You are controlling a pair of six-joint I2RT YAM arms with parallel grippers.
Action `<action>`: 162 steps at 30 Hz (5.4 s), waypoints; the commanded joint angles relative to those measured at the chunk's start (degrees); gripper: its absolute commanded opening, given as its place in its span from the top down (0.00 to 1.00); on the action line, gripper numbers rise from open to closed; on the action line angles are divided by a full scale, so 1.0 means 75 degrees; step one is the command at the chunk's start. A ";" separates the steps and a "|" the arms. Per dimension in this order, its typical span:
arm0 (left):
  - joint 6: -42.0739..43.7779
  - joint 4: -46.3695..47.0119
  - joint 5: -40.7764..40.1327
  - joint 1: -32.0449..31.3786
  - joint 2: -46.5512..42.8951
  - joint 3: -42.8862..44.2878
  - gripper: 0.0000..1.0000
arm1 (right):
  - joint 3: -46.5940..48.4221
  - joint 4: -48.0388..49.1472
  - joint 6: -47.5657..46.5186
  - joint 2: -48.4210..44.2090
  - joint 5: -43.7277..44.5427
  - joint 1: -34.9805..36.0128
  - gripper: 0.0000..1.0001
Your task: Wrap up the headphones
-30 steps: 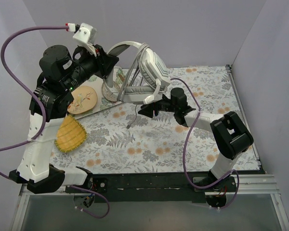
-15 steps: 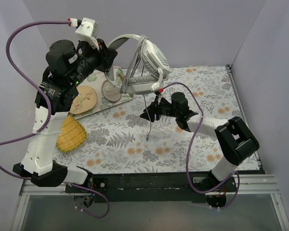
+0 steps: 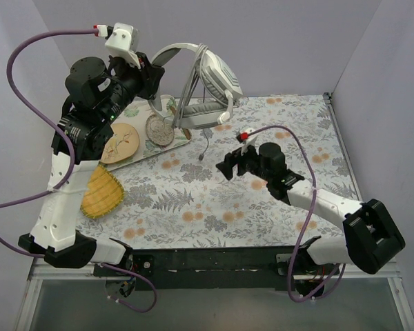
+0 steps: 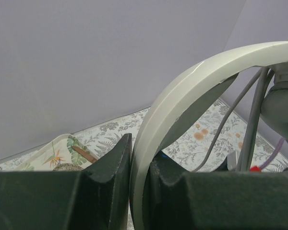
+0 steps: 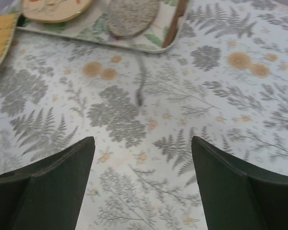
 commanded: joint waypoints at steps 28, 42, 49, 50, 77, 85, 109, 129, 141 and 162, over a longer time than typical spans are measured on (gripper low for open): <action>-0.2031 0.0571 -0.0619 0.0330 0.0027 0.0510 1.00 | 0.0871 0.2581 0.1834 0.3209 -0.0740 0.0982 0.99; -0.2084 0.2360 -0.3041 0.1550 0.0554 -0.0906 1.00 | 0.3262 -0.1638 -0.0216 0.3667 -0.0354 0.3782 0.99; 0.0598 0.5437 -0.4262 0.1621 0.0882 -0.3201 1.00 | 0.4516 -0.4100 -0.1295 0.3469 -0.0143 0.4920 0.99; 0.1043 0.5816 -0.4437 0.1621 0.0894 -0.3518 1.00 | 0.4516 -0.4195 -0.1284 0.3178 -0.0200 0.4932 0.99; 0.4517 0.2495 -0.1067 0.0180 -0.1156 -0.6779 1.00 | 0.7843 -0.5943 -0.3451 0.1544 0.3233 0.1195 0.99; 0.3383 0.0303 0.1100 0.0156 -0.1356 -0.5716 1.00 | 0.7435 -0.5450 -0.3101 0.1710 0.0858 -0.0396 0.99; 0.0219 0.1085 0.3577 0.0693 -0.1449 -0.5853 1.00 | 0.2678 -0.0389 0.0063 0.1522 -0.4127 -0.1032 0.73; -0.3449 0.2011 0.0308 0.1585 0.0073 -0.6591 1.00 | 0.1552 0.2120 0.5020 0.3772 -0.1432 0.0514 0.98; -0.3945 0.2632 -0.0161 0.1691 0.1654 -0.6790 1.00 | 0.1480 0.2472 0.6495 0.4847 -0.0527 0.0550 0.79; -0.3816 0.2563 -0.0630 0.1258 0.3929 -0.5819 1.00 | -0.1024 0.4182 0.7881 0.4208 -0.0295 0.0245 0.65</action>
